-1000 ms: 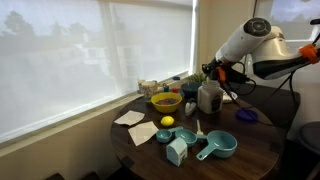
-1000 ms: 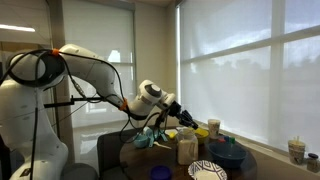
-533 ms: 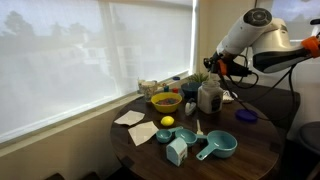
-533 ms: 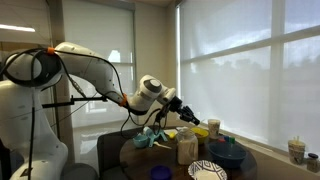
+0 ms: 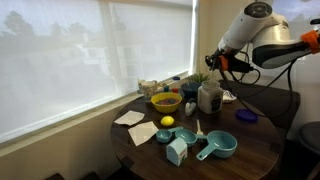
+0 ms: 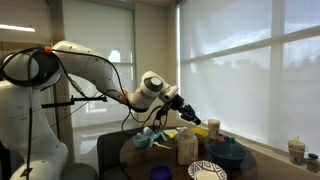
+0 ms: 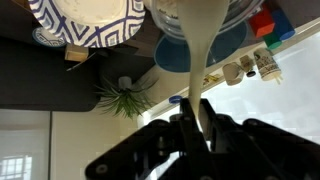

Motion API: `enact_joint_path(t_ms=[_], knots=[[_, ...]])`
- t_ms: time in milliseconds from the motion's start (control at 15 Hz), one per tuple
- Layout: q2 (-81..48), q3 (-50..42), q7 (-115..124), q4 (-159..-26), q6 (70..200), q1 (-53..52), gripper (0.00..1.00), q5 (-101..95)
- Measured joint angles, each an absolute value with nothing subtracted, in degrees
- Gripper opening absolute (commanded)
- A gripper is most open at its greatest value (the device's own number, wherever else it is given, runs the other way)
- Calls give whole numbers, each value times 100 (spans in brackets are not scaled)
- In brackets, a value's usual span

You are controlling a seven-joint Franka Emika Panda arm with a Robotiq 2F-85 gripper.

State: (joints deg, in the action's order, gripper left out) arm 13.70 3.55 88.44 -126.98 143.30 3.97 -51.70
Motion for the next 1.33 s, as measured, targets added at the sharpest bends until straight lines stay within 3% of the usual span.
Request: enact_joint_path(t_ms=[1333], knots=[[1654,135,7219,-12523,13674,457,3,-2989]])
